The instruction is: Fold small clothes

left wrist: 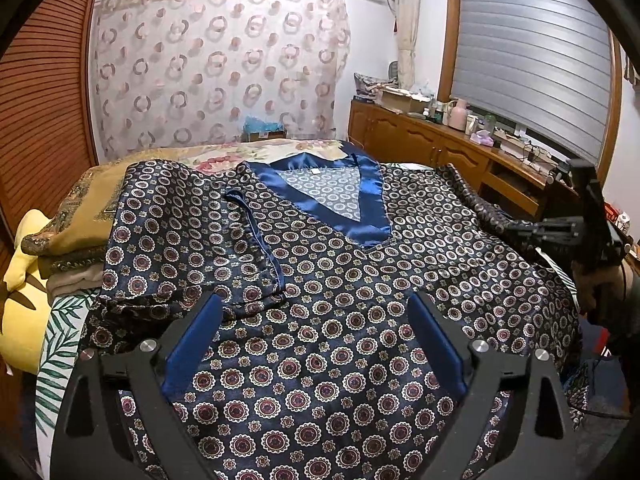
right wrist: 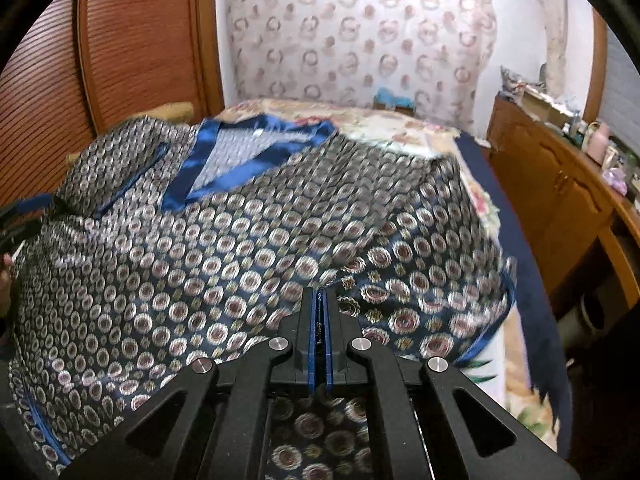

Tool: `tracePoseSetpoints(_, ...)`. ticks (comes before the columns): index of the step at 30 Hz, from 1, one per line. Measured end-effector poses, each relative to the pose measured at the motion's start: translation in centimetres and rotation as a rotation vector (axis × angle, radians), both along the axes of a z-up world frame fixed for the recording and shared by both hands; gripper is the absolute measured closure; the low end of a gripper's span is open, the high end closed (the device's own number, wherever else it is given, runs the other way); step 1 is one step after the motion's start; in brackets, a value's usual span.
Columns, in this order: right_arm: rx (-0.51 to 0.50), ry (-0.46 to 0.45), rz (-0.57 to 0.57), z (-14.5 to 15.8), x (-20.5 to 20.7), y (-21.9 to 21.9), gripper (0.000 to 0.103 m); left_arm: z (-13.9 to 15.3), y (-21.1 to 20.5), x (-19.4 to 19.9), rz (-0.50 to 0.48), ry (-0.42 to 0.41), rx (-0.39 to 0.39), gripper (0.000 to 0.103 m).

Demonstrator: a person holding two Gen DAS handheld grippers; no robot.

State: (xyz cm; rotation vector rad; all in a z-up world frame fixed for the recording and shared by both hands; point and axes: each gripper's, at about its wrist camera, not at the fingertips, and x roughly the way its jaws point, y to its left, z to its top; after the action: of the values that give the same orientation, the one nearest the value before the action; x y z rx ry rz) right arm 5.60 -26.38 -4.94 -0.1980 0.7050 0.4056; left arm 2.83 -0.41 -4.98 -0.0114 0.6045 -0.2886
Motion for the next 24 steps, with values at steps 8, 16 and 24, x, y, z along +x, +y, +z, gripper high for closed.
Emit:
tracePoseSetpoints(8, 0.022, 0.025, -0.015, 0.4, -0.4, -1.5, 0.091, -0.1, -0.3, -0.2, -0.006, 0.000, 0.005, 0.009)
tracePoseSetpoints(16, 0.034, -0.059, -0.097, 3.6, -1.3, -3.8, 0.053, -0.1, -0.4, -0.2, -0.006, 0.000, 0.006, 0.009)
tracePoseSetpoints(24, 0.023, 0.055, -0.217, 0.6, 2.0, -7.5, 0.048, -0.3, -0.8, -0.2, -0.018, 0.005, 0.017, 0.009)
